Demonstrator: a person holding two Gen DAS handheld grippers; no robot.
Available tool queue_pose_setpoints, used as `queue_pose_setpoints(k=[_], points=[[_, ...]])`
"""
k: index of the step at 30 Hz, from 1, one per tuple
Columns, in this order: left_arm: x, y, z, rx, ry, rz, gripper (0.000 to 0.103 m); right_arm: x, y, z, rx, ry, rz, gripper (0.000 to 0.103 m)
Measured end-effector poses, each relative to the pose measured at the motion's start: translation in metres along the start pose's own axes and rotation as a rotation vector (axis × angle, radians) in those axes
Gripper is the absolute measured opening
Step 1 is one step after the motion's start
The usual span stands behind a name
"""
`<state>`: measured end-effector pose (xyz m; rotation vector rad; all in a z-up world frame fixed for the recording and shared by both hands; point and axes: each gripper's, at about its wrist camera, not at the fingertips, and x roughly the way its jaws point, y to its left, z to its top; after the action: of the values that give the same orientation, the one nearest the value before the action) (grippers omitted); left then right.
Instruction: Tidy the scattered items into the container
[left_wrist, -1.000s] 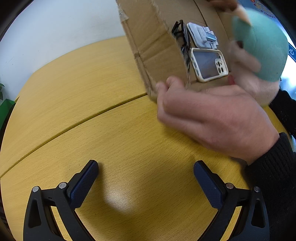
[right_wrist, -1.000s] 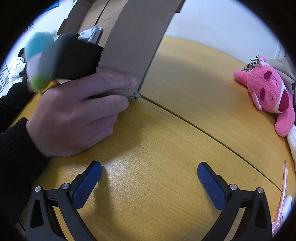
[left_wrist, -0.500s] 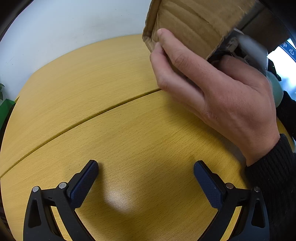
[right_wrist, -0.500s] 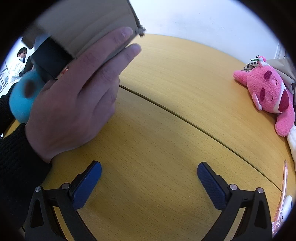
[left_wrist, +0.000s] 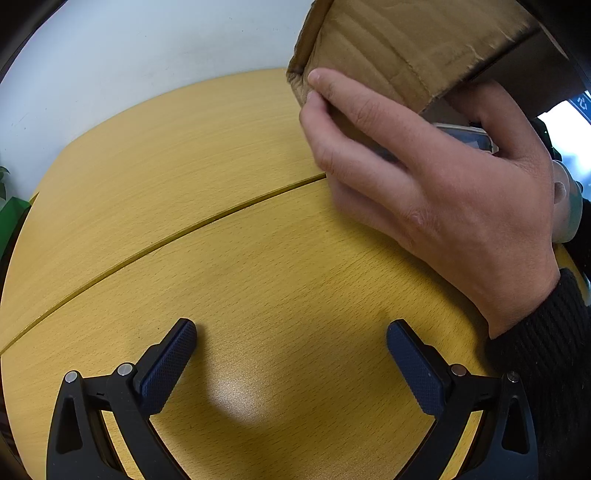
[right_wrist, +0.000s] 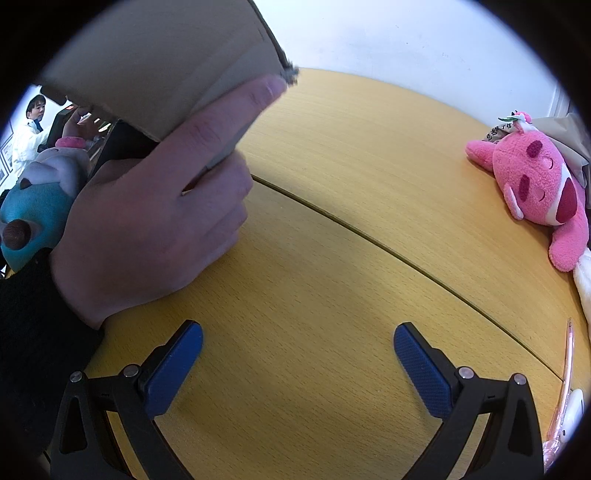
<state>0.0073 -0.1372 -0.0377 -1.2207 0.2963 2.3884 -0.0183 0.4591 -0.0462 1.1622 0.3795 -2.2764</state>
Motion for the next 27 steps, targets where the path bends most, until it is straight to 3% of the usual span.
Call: queue_pose_setpoints(k=[27], points=[[-0.0031,0.0004,0.001,-0.001,0.0,-0.001,0.103,-0.0012,0.001,-0.0013,0.0,-0.001,-0.002,0.103]])
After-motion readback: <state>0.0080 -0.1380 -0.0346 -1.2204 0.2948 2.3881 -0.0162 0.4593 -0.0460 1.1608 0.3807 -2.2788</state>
